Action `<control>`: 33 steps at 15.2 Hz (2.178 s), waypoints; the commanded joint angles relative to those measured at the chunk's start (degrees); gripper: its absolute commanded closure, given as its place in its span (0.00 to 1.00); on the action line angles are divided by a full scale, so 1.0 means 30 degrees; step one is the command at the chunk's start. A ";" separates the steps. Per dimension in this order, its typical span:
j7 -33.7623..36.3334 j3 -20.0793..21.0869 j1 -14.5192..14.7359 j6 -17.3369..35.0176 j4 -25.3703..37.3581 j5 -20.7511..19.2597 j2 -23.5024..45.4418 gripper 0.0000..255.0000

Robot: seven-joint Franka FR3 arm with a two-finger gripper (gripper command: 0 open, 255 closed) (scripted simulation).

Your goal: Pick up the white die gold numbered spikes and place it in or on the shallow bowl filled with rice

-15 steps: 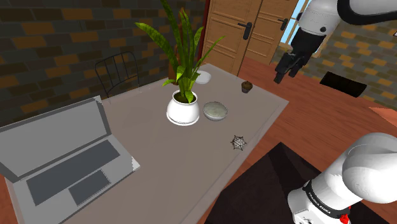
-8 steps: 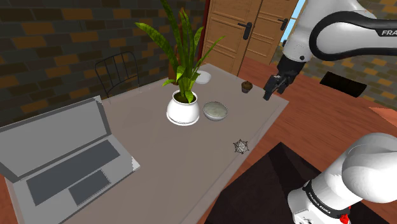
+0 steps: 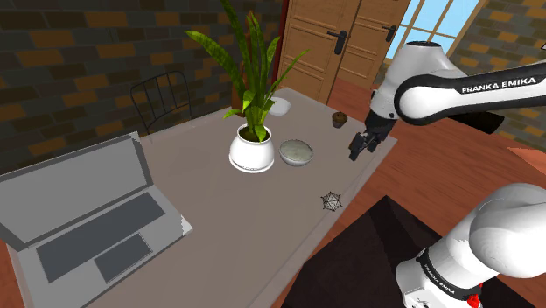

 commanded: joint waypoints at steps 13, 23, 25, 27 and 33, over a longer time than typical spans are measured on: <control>-0.1640 -0.1311 0.0258 1.1920 -0.1306 0.1542 1.1077 0.00; -0.4608 0.0681 -0.1121 1.6460 0.0062 0.5285 1.7170 0.00; -0.4722 0.0965 -0.1379 1.6910 0.0234 0.5408 1.7783 0.00; -0.4697 0.0973 -0.1395 1.6912 0.0232 0.5374 1.7783 0.00; -0.4682 0.0986 -0.1428 1.6924 0.0240 0.5338 1.7801 1.00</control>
